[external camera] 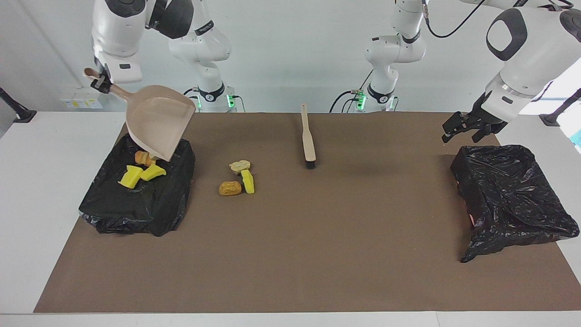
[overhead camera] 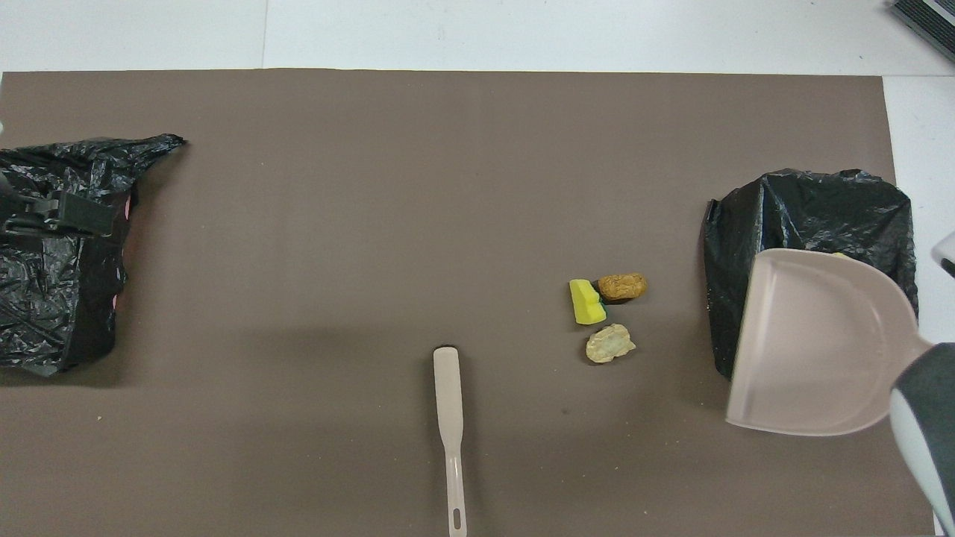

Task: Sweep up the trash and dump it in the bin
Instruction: 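Place the empty dustpan back mid-table with the right gripper and release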

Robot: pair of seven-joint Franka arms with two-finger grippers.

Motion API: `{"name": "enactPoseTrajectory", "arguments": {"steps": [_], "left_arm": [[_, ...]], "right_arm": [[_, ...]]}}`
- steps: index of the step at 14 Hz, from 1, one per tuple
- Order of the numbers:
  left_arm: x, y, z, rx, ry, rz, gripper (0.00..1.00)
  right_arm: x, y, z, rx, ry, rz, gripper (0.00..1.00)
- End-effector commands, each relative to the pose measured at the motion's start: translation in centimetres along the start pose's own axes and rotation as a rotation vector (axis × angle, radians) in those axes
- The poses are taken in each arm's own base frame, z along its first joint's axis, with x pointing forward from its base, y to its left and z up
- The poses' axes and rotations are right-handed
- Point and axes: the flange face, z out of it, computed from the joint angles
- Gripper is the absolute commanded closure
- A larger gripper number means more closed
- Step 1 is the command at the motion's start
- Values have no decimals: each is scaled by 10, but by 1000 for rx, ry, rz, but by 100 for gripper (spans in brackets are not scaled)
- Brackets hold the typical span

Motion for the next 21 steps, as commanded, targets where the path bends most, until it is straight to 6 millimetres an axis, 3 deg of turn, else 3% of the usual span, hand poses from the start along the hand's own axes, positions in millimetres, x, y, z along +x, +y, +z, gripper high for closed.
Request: {"name": "enactPoseTrajectory", "arguments": {"steps": [1,4,6,9,10,13,15,17,21], "left_arm": [[-4,1,-26,38,30,29,0],[-15,1,-26,37,21,38,0],[-18,-2,-25,36,-4,42,0],[-27,-2,-20,35,-27,46,0],[-27,-2,-21,35,-25,45,0],[-29,-2,-21,38,-29,51,0],[-31,-2,-18,64,-18,73,0],[-34,0,-13,68,-15,84,0],[-31,-4,-17,64,-4,58,0]], "right_arm": [[37,-21,-18,32,204,208,100],[124,-45,-49,47,334,450,100],[164,-57,-71,123,446,652,100],[255,-41,-64,196,510,825,100],[296,-35,-60,233,497,881,100],[384,-22,-80,342,548,1078,100],[435,-32,-74,373,569,1131,100],[470,-30,-48,383,562,1140,100],[497,-21,-21,367,576,1137,100]]}}
